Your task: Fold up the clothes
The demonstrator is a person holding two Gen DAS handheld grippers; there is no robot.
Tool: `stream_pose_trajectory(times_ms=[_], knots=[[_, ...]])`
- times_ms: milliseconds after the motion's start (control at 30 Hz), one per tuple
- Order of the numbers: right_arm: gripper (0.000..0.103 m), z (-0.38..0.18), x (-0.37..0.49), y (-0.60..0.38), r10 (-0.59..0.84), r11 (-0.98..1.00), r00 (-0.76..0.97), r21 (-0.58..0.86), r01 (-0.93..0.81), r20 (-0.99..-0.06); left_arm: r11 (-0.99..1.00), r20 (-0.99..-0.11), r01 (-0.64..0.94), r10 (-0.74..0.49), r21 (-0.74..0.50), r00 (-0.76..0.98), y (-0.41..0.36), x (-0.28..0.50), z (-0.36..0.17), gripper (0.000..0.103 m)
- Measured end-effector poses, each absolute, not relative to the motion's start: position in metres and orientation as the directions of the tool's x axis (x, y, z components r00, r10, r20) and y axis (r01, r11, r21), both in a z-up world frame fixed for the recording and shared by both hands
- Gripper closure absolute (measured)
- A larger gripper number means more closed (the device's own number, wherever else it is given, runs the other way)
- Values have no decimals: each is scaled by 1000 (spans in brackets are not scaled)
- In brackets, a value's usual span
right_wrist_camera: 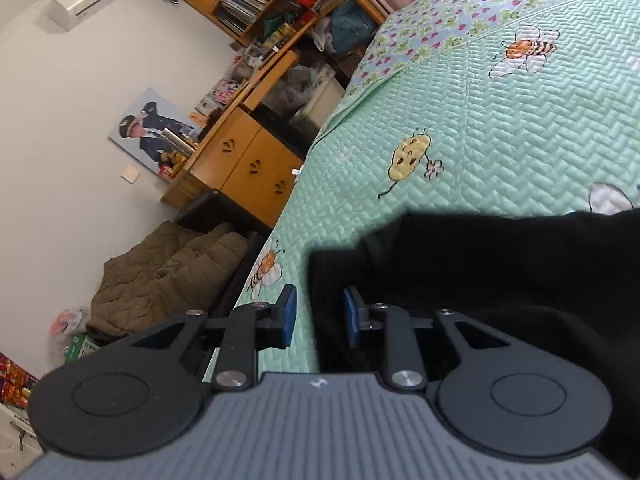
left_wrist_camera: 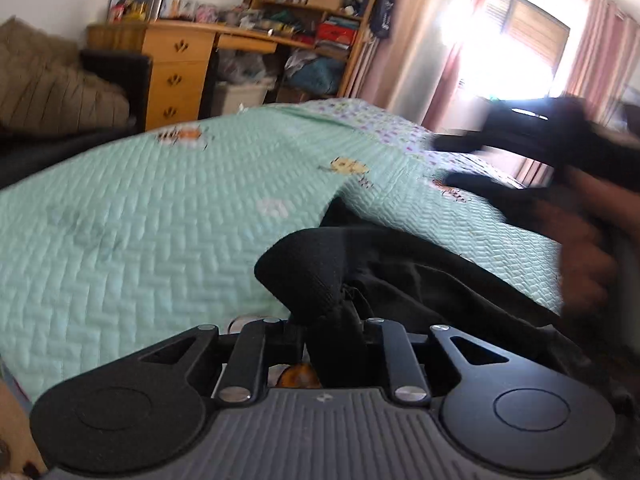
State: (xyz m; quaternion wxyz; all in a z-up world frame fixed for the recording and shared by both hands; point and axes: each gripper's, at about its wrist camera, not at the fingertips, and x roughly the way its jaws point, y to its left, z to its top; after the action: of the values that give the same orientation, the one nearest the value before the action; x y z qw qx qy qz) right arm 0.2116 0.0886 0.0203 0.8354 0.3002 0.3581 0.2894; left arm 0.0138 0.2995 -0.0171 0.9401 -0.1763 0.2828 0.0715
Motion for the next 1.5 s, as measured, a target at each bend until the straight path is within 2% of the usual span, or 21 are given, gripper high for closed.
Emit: stream_pose_trajectory(times_ms=[167, 233, 300, 467, 533, 633, 733, 1033, 1400, 1500], knots=[[52, 22, 121, -5, 686, 654, 648, 671, -350, -330, 885, -543, -277, 33, -374, 839, 303, -7, -9, 62], [39, 18, 71, -55, 675, 659, 680, 649, -380, -288, 874, -526, -322, 93, -364, 846, 302, -18, -3, 48], [38, 11, 21, -103, 662, 668, 708, 623, -407, -247, 859, -510, -380, 170, -342, 843, 308, -29, 10, 44], [35, -21, -80, -182, 585, 707, 791, 592, -388, -180, 868, -444, -433, 296, -244, 845, 296, -56, 61, 44], [35, -37, -99, -200, 549, 710, 819, 611, -349, -169, 885, -409, -419, 313, -202, 857, 275, -63, 81, 37], [35, -60, -121, -224, 501, 706, 852, 642, -299, -154, 927, -386, -352, 279, -130, 879, 225, -65, 96, 29], [35, -75, -134, -233, 474, 720, 868, 634, -284, -149, 963, -387, -261, 215, -70, 897, 173, -63, 99, 24], [35, -87, -130, -243, 434, 749, 890, 605, -270, -141, 999, -459, -25, 44, 46, 888, 66, -42, 51, 17], [33, -93, -121, -249, 430, 745, 889, 617, -252, -156, 998, -507, 0, 35, 69, 861, 56, -37, 18, 14], [30, -91, -123, -247, 426, 754, 892, 603, -260, -149, 998, -510, -9, 42, 67, 859, 58, -37, 17, 13]])
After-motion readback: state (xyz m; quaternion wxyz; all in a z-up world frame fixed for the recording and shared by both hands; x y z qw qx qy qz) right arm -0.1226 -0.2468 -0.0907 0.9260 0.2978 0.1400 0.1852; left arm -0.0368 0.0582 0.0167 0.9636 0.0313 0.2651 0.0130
